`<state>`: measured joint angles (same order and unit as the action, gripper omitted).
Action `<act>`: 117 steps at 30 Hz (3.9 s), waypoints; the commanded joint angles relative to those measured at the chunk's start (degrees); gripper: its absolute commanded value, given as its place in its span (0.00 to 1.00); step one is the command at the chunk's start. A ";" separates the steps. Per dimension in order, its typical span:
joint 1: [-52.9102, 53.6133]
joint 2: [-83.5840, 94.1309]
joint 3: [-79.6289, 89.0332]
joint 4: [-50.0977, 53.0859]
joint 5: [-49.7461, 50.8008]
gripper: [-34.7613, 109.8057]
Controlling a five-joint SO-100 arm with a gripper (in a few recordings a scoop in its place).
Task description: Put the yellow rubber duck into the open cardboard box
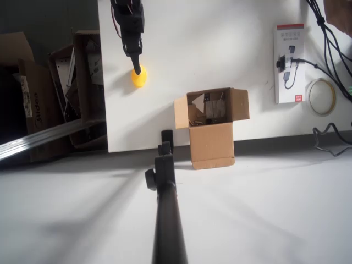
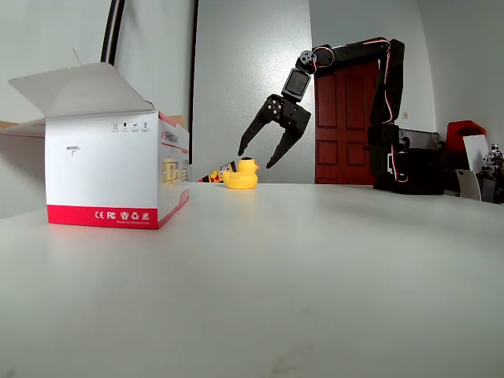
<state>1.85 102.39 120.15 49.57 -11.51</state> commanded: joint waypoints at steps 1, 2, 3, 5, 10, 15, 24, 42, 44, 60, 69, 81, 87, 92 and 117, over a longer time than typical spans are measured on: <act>-1.23 -0.44 -2.72 -0.79 0.35 0.42; -1.41 -0.79 -2.99 -0.79 0.44 0.42; -1.49 -1.32 -3.34 -0.79 0.44 0.42; -1.58 -2.37 -4.13 -0.79 0.44 0.42; -1.58 -5.45 -6.15 -1.23 0.53 0.42; -1.23 -7.03 -6.68 -2.02 0.53 0.42; 0.53 -7.73 -6.86 -2.46 0.53 0.41; 1.14 -8.00 -7.21 -2.55 0.44 0.36; 1.14 -8.00 -7.21 -2.55 0.44 0.35; 0.88 -7.91 -7.21 -2.55 0.53 0.30; 0.88 -8.00 -7.21 -2.55 0.53 0.28; 0.44 -4.66 -8.09 0.26 0.26 0.27; -0.09 -1.49 -12.04 6.33 0.18 0.27; -1.05 1.76 -15.03 10.37 0.09 0.26; -16.70 -8.53 -43.42 21.80 0.62 0.26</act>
<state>-12.57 94.83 80.95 71.19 -11.43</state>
